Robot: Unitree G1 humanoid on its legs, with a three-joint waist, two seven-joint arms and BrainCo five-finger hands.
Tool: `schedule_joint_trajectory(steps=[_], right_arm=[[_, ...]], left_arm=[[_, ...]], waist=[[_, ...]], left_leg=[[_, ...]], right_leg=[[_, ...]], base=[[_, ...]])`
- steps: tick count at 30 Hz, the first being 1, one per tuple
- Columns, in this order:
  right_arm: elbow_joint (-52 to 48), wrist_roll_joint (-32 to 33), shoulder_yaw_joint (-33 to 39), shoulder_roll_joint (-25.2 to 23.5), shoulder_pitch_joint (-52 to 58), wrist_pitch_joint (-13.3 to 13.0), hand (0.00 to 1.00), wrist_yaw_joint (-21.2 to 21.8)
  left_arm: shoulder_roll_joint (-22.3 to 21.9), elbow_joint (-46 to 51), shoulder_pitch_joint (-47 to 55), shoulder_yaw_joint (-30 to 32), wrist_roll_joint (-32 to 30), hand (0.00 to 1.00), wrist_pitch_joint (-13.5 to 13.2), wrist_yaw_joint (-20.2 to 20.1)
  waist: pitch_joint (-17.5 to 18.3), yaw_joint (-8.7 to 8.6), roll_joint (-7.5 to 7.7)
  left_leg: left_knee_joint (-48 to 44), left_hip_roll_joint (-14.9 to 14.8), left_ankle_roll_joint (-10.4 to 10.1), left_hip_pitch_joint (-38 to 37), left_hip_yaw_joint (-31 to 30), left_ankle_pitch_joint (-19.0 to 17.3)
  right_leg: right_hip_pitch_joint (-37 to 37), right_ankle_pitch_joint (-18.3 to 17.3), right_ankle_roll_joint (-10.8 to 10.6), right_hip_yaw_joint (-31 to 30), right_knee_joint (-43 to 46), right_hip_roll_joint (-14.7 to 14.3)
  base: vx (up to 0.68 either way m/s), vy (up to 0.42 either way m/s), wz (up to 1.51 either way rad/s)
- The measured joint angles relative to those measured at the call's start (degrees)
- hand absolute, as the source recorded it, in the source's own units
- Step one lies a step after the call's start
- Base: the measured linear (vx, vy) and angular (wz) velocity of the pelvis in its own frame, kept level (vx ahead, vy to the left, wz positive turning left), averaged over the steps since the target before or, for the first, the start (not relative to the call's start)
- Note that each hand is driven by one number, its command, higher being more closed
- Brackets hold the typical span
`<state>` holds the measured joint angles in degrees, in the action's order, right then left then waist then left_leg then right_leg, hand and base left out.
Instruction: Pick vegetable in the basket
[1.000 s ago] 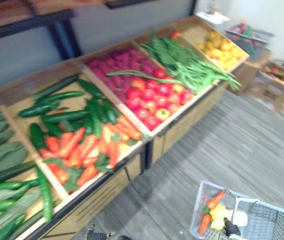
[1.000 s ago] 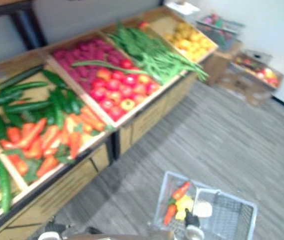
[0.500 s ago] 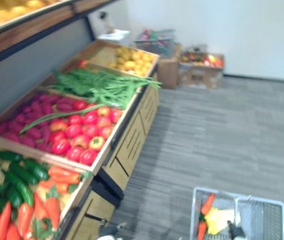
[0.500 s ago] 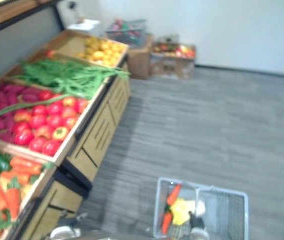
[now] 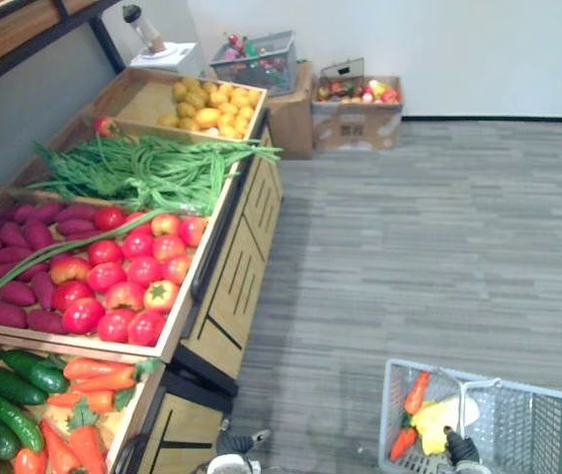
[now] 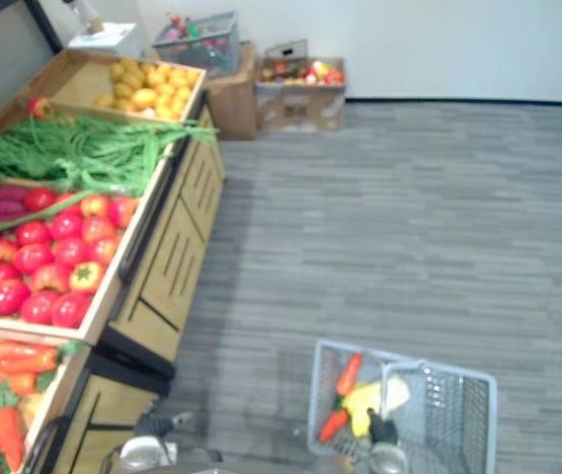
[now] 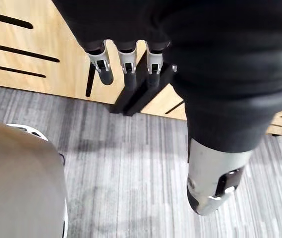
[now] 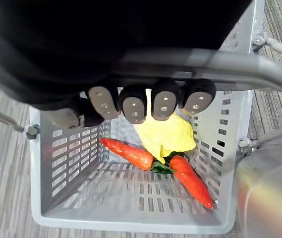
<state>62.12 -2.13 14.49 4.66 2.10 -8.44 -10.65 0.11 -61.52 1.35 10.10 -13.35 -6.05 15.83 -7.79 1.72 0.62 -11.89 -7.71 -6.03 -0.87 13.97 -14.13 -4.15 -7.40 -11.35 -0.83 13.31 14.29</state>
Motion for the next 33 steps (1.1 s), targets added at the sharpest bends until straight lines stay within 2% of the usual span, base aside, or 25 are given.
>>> schedule_joint_trajectory(steps=[1, 2, 3, 4, 5, 6, 7, 8, 9, 10, 11, 12, 14, 18, 23, 24, 25, 26, 27, 28, 29, 30, 31, 32, 33], right_arm=[[-1.40, 0.44, 1.31, -0.72, -0.18, -0.68, 1.00, 0.02], [-2.71, 0.50, 2.06, -1.58, -0.29, -1.30, 1.00, 0.01], [-2.88, 0.49, 2.28, -2.14, -0.30, -1.66, 1.00, 0.03], [-2.72, 0.29, 2.44, -3.12, -0.14, -1.80, 1.00, 0.04], [-2.58, 0.23, 2.44, -3.46, 0.06, -1.73, 1.00, 0.06], [-2.44, 0.16, 2.45, -3.41, 0.05, -1.58, 1.00, 0.11], [-2.49, -0.08, 2.70, -3.29, -0.14, -1.57, 1.00, 0.09], [-2.57, -0.09, 2.89, -3.38, -0.46, -1.45, 1.00, 0.25], [-2.45, -0.08, 2.92, -3.50, -0.49, -1.27, 1.00, 0.47], [-1.89, -0.07, 3.28, -3.95, -0.21, -1.00, 1.00, 0.88], [-1.05, -0.06, 3.79, -3.44, -0.36, -0.98, 1.00, 1.08], [-0.69, 0.20, 5.46, -3.11, -0.74, -1.01, 1.00, 1.06], [0.15, 0.47, 6.81, -1.63, -0.64, -0.30, 1.00, 1.11], [2.72, 0.24, 5.59, -1.04, -0.15, 0.66, 1.00, 1.25], [4.11, 0.02, 2.92, -0.95, 0.50, 0.63, 1.00, 1.38], [4.04, -0.01, 2.41, -0.88, 0.93, 0.54, 1.00, 1.49], [4.06, -0.04, 2.16, -1.06, 1.04, 0.43, 1.00, 1.61], [4.09, -0.01, 1.89, -0.78, 0.64, 0.34, 1.00, 1.43], [4.20, -0.04, 1.92, -0.56, 0.76, 0.39, 1.00, 1.37], [4.29, -0.08, 1.96, -0.30, 0.33, 0.49, 1.00, 1.37], [4.24, -0.12, 1.93, 0.12, 0.21, 0.59, 1.00, 1.44], [4.27, -0.15, 1.90, 0.54, 0.11, 0.64, 1.00, 1.53], [4.58, -0.17, 1.21, -0.19, 0.16, 0.75, 1.00, 1.57], [4.57, -0.19, 0.76, -1.44, 0.30, 0.63, 1.00, 2.14], [4.62, -0.19, 0.86, -1.93, 0.36, 0.57, 1.00, 2.18]], left_arm=[[0.10, -0.01, 0.10, -1.10, -0.43, 0.00, 0.02, -0.10], [0.81, -0.01, 0.18, -1.38, -0.56, 0.00, 0.03, -0.23], [1.26, -0.04, 0.18, -1.38, -0.58, 0.00, 0.05, -0.34], [2.18, -0.21, 0.25, -1.41, -1.20, 0.00, 0.34, -0.52], [2.52, -1.03, 0.37, -1.33, -1.51, 0.00, 0.49, -0.56], [2.52, -1.31, 0.29, -1.34, -1.52, 0.00, 0.49, -0.61], [2.43, -1.59, -0.08, -1.33, -1.49, 0.00, 0.62, -0.81], [2.32, -2.19, -0.36, -1.33, -1.49, 0.00, 0.60, -0.90], [2.33, -2.49, -0.60, -1.37, -1.49, 0.00, 0.64, -0.99], [2.87, -2.61, -0.55, -1.70, -1.55, 0.00, 0.78, -1.55], [2.68, -3.28, -0.90, -1.85, -1.64, 0.00, 0.88, -1.59], [2.05, -4.11, -1.08, -1.83, -1.64, 0.00, 1.08, -1.65], [0.32, -4.64, -0.99, -1.84, -2.82, 0.00, 1.15, -1.61], [-0.59, -4.47, 0.22, -1.02, -2.93, 0.00, 1.03, -1.57], [0.05, -3.41, 0.25, -0.40, -0.95, 0.00, 1.06, -0.34], [0.21, -3.38, 0.23, 0.57, -0.27, 0.00, 1.08, -0.24], [0.67, -3.37, 0.26, 1.47, 0.39, 0.00, 0.96, -0.02], [0.89, -3.17, 0.26, 1.50, 1.44, 0.00, 0.32, 0.21], [0.81, -2.81, 0.40, 1.44, 1.91, 0.00, 0.12, 0.28], [0.75, -2.11, 0.80, 1.32, 2.02, 0.00, -0.16, 0.44], [0.40, -2.17, 0.97, 1.22, 2.05, 0.00, -0.21, 0.59], [0.12, -2.11, 1.04, 1.44, 2.85, 0.00, -0.41, 0.49], [0.39, -2.18, 1.10, 1.45, 3.45, 0.00, -0.43, 0.57], [1.85, -2.30, 1.35, 1.67, 3.55, 0.00, -0.31, 0.56], [2.24, -2.31, 1.35, 1.73, 3.55, 0.00, -0.26, 0.56]], waist=[[0.15, 0.03, 0.32], [0.23, 0.02, 1.61], [0.50, 0.00, 1.90], [1.18, -0.17, 3.21], [2.06, -0.09, 3.68], [2.29, -0.06, 3.57], [2.36, -0.09, 3.02], [2.32, -0.26, 2.44], [2.30, -0.25, 2.39], [2.52, -0.36, 3.10], [2.23, -0.68, 2.18], [2.46, -1.17, 0.71], [2.62, -1.62, -1.04], [3.73, -1.56, -2.15], [4.19, -1.42, -1.41], [4.19, -1.37, -0.82], [3.83, -0.76, 0.40], [3.75, -0.02, 0.77], [3.74, -0.02, 0.83], [3.72, -0.01, 0.82], [3.78, -0.30, -0.51], [3.66, -0.16, -0.72], [4.19, -0.07, -0.47], [4.58, -0.75, 1.72], [4.57, -0.90, 2.32]], left_leg=[[0.60, 0.18, 0.16, -1.37, 1.40, -0.34], [1.07, 0.74, -0.01, -3.32, 2.82, -0.69], [1.17, 1.07, -0.32, -4.41, 3.12, -0.53], [1.86, 1.34, -0.45, -6.07, 4.05, -0.51], [2.42, 1.43, -0.45, -7.11, 4.21, -0.47], [2.73, 0.62, -0.44, -7.45, 4.13, -0.43], [2.85, -0.81, -0.41, -7.38, 3.99, -0.41], [2.84, -2.32, -0.42, -7.18, 4.05, -0.40], [2.80, -2.78, -0.42, -7.15, 4.04, -0.40], [2.77, -2.31, -0.44, -7.28, 3.93, -0.41], [2.80, -2.32, -0.50, -7.42, 3.36, -0.46], [2.81, -2.66, -1.03, -7.44, 2.26, 1.01], [4.11, -2.42, -2.06, -8.88, 1.02, 4.89], [3.05, -3.52, -3.27, -10.70, 0.80, 7.10], [-11.14, -5.72, -3.73, -5.84, -1.11, 8.01], [-17.96, -5.63, -3.94, -3.75, -2.04, 10.60], [-23.52, -5.10, -3.95, -1.03, -3.18, 11.16], [-22.93, -3.35, -3.22, 0.49, -3.89, 1.89], [-20.47, -2.57, -3.38, 1.00, -3.79, -0.39], [-11.41, -0.98, -2.67, 1.77, -3.62, -1.45], [-0.31, -0.83, 0.05, 1.69, -3.45, 5.54], [0.35, -1.31, -0.59, 1.70, -3.17, 5.01], [1.38, -0.49, -0.52, 0.67, -1.62, 4.97], [3.18, 0.62, -0.34, 0.03, -0.08, 5.08], [3.96, 0.92, -0.22, -0.37, 0.46, 5.16]], right_leg=[[-4.94, 0.06, 0.57, 0.13, 9.96, 0.24], [-8.81, 0.73, 1.56, 0.61, 18.27, 1.08], [-9.74, 0.89, 1.81, 0.86, 21.03, 1.68], [-10.89, 0.98, 1.93, 3.23, 23.91, 3.30], [-10.76, 1.44, 2.69, 7.15, 24.25, 4.18], [-10.74, 1.91, 3.41, 9.02, 24.60, 4.30], [-11.75, 0.51, 5.36, 12.85, 24.92, 4.29], [-11.50, -2.12, 5.82, 15.80, 19.84, 2.63], [-11.12, -1.97, 5.76, 16.79, 15.89, 1.45], [-9.53, 1.95, 6.83, 17.32, 7.46, 0.15], [-8.93, 1.82, 5.53, 17.44, 6.94, -0.29], [-7.97, 2.33, 6.05, 17.33, 6.46, -0.81], [-5.70, 2.28, 5.97, 17.67, 4.19, -0.88], [0.88, 2.78, 5.32, 18.97, -2.99, -3.34], [5.94, 3.28, 5.41, 19.26, -8.68, -5.53], [7.36, 3.62, 5.93, 18.45, -9.71, -5.14], [7.72, 3.77, 6.08, 16.97, -9.75, -3.75], [7.83, 3.83, 6.17, 14.18, -9.73, -2.29], [7.80, 3.85, 6.18, 13.22, -9.70, -1.77], [7.57, 3.98, 5.95, 11.33, -9.63, -0.92], [7.43, 4.44, 5.02, 10.05, -9.88, -1.79], [7.40, 4.56, 4.55, 9.12, -10.52, -2.54], [7.56, 4.77, 4.13, 8.07, -11.83, -1.79], [6.84, 4.89, 4.11, 8.14, -12.38, -0.93], [6.46, 4.89, 4.11, 7.88, -12.28, -0.74]], base=[[0.01, 0.099, -0.47], [0.08, 0.124, -0.47], [0.15, 0.068, -0.36], [0.24, 0.064, -0.27], [0.24, 0.021, -0.24], [0.24, -0.009, -0.23], [0.21, -0.072, -0.25], [0.18, -0.097, -0.28], [0.17, -0.131, -0.28], [0.15, -0.126, -0.13], [0.19, -0.134, -0.03], [0.20, -0.097, 0.04], [0.27, -0.118, 0.01], [0.16, -0.081, 0.04], [0.14, -0.053, -0.08], [0.17, 0.052, -0.52], [0.16, 0.090, -0.87], [0.15, 0.155, -0.84], [0.12, 0.202, -0.89], [0.11, 0.284, -0.76], [0.07, 0.282, -0.78], [0.09, 0.255, -0.74], [0.11, 0.185, -0.70], [0.11, 0.140, -0.60], [0.07, 0.104, -0.44]])
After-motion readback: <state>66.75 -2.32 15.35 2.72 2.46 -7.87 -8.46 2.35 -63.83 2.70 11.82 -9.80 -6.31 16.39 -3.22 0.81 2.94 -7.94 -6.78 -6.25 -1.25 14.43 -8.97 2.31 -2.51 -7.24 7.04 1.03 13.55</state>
